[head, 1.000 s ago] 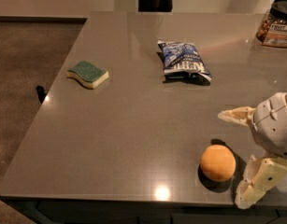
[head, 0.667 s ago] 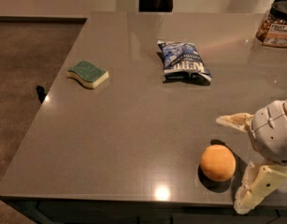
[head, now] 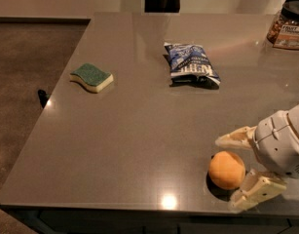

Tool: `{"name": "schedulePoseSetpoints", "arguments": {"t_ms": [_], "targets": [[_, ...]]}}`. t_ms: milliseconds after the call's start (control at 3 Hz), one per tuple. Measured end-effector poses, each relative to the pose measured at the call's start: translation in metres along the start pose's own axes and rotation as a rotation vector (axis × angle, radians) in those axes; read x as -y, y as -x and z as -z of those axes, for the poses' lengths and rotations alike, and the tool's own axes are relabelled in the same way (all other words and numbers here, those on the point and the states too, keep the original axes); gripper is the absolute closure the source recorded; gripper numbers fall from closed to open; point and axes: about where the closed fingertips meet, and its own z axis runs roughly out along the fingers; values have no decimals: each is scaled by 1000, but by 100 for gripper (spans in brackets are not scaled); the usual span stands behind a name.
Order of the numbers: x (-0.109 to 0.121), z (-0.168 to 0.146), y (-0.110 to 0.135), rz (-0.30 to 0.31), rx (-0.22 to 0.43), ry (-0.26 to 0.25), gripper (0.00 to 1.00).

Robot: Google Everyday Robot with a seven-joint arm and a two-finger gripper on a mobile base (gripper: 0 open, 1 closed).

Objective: Move orange near sponge

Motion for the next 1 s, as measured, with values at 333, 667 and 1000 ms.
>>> {"name": "schedulePoseSetpoints", "arguments": {"t_ms": [333, 667, 1000], "targets": [[0, -3, 3, -2, 10, 11, 45], [12, 0, 24, -7, -5, 14, 77], [30, 1, 60, -3, 11, 5, 99]]}}
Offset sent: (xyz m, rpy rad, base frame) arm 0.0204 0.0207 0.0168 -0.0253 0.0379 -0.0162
